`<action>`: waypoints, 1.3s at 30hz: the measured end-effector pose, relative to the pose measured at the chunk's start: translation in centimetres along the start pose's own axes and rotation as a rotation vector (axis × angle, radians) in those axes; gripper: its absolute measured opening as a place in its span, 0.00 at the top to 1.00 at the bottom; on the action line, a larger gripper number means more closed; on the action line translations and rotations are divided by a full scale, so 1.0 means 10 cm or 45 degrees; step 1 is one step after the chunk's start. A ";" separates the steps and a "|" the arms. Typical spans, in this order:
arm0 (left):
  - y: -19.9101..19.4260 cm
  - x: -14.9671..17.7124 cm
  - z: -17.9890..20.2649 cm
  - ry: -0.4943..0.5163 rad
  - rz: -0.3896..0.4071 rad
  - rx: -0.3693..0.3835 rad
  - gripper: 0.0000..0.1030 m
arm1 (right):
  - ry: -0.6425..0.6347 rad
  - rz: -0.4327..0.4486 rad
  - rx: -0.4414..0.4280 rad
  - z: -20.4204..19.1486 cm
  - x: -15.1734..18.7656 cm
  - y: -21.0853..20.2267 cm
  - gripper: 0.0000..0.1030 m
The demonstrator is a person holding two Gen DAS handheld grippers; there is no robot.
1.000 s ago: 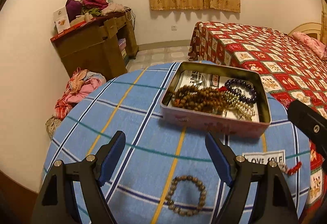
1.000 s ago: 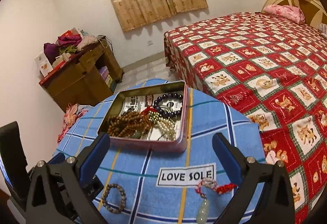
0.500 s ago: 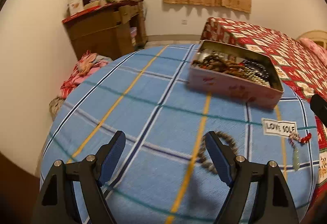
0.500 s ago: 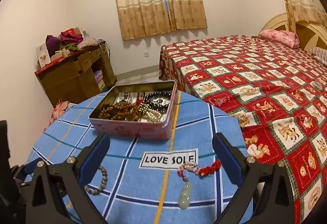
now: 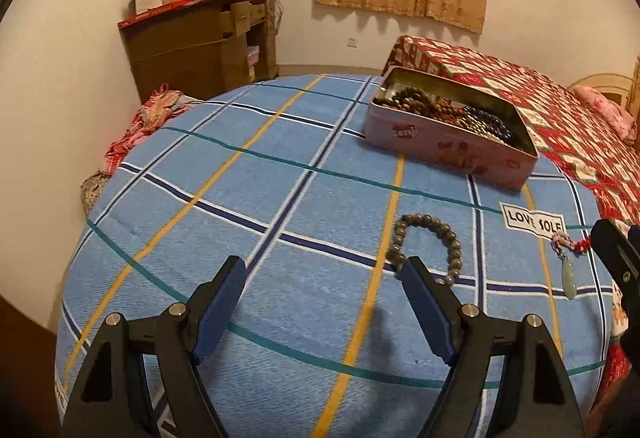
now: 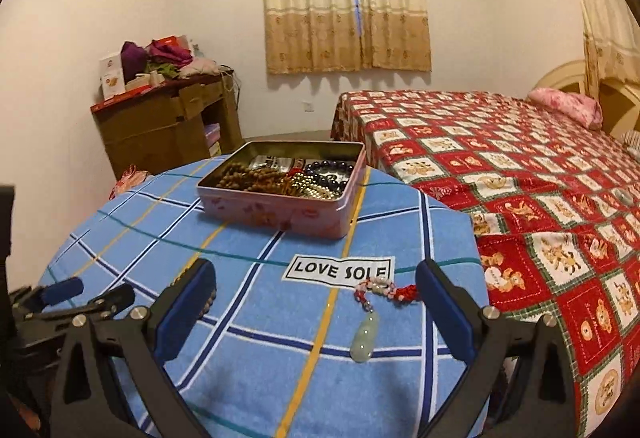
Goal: Organize jewelry
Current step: 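Withdraw both tools and move the left gripper to the grey bead bracelet, then grasp the grey bead bracelet with the left gripper while the right moves to the jade pendant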
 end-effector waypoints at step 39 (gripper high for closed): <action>0.22 -0.04 0.45 0.014 -0.084 0.262 0.92 | 0.124 -0.175 -0.025 0.77 0.11 -0.05 0.44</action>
Point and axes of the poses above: each gripper's, at about its wrist camera, not at the fingertips, and y roughly the way its jaws point, z to its right, x to its underside, the point moved 1 cm from there along y, roughly the way its jaws point, and after that the axes turned 14 degrees about z, right-handed, at the moved point
